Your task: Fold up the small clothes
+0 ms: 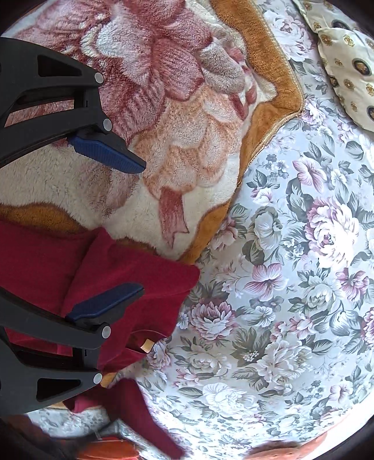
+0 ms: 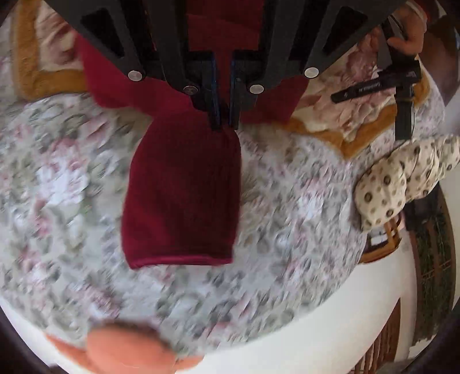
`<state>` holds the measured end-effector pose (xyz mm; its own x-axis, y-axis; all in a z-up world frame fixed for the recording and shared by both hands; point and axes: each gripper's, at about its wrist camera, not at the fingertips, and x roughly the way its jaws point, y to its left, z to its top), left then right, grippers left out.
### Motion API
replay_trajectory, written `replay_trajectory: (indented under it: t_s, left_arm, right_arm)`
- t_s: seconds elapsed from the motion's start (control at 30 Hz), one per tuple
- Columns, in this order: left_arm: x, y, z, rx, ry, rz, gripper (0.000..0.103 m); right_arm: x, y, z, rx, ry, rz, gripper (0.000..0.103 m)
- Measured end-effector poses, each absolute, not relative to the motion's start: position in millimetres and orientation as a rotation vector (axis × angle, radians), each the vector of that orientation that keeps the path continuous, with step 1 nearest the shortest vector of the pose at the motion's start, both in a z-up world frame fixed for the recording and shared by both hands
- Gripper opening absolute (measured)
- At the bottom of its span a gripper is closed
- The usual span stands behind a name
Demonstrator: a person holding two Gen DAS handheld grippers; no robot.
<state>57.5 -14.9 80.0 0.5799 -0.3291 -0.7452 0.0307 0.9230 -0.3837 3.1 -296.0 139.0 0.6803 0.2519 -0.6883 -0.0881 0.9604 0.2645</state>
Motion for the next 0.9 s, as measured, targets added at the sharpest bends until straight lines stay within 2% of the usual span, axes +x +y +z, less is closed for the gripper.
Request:
replay_trajectory:
  t_s: [0.07,0.13,0.3,0.37,0.43,0.6,0.63,0.7,0.73,0.8,0.9]
  left_arm:
    - [57,-20,79,-0.322,0.934,-0.233,0.079]
    - [57,-26,78,-0.3,0.938,-0.252,0.079]
    - [56,-44,80,-0.274,0.925,-0.313,0.079]
    - [55,-57,80,-0.255,0.925,-0.35,0.079]
    - [56,-70,77,-0.239,0.943,-0.376,0.079]
    - [76,-87,64,-0.264,0.985,-0.37,0.078]
    - [79,-89,59,-0.281,1.002,-0.38,0.074]
    - [81,-96,52,-0.281,1.038,-0.399,0.055]
    - [80,-100,51,-0.258,1.037,-0.401,0.05]
    - [78,-109,50,-0.197,1.024,-0.407,0.021]
    - [75,-111,53,-0.186,1.001,-0.414,0.012]
  right_arm:
    - [24,-278,88,0.294,0.975,0.268,0.008]
    - [22,-276,64,0.32,1.026,0.287,0.008]
    - [-17,-326,94,0.292,0.924,0.198,0.013]
    - [-34,-349,107,0.366,0.879,0.143,0.023]
    - [-52,-368,109,0.454,0.825,0.091,0.028]
    - [-55,-346,100,0.428,0.848,0.128,0.027]
    - [-57,-348,100,0.433,0.843,0.131,0.027]
    - [-60,-355,99,0.484,0.82,0.14,0.027]
    - [-61,-360,97,0.505,0.818,0.133,0.027]
    - [-63,-369,94,0.531,0.819,0.106,0.028]
    - [-69,-380,93,0.566,0.811,0.087,0.028]
